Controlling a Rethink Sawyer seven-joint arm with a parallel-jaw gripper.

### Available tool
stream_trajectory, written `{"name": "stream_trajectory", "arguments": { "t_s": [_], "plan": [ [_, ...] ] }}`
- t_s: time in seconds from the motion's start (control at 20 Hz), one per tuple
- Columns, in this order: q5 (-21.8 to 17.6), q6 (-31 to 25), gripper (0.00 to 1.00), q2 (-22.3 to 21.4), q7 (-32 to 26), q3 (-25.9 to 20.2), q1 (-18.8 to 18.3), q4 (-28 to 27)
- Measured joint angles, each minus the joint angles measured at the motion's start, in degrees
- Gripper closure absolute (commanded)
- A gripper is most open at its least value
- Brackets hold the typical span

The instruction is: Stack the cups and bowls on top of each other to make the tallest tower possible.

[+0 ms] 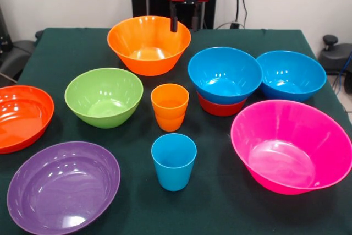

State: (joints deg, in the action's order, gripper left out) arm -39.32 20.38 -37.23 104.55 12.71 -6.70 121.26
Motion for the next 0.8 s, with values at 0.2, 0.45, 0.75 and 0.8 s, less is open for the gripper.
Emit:
{"name": "stream_trajectory", "arguments": {
  "t_s": [0.2, 0.45, 0.75, 0.8],
  "plan": [
    [1.22, 0.01, 0.00, 0.97, 0.00, 0.33, 1.27, 0.15],
    [2.55, 0.55, 0.00, 2.73, 0.00, 1.21, 2.68, 0.25],
    [3.23, 3.01, 0.00, 5.52, 0.00, 2.77, 3.30, 0.23],
    [3.23, 3.27, 0.00, 5.89, 0.00, 2.96, 3.30, 0.24]
  ]
}}
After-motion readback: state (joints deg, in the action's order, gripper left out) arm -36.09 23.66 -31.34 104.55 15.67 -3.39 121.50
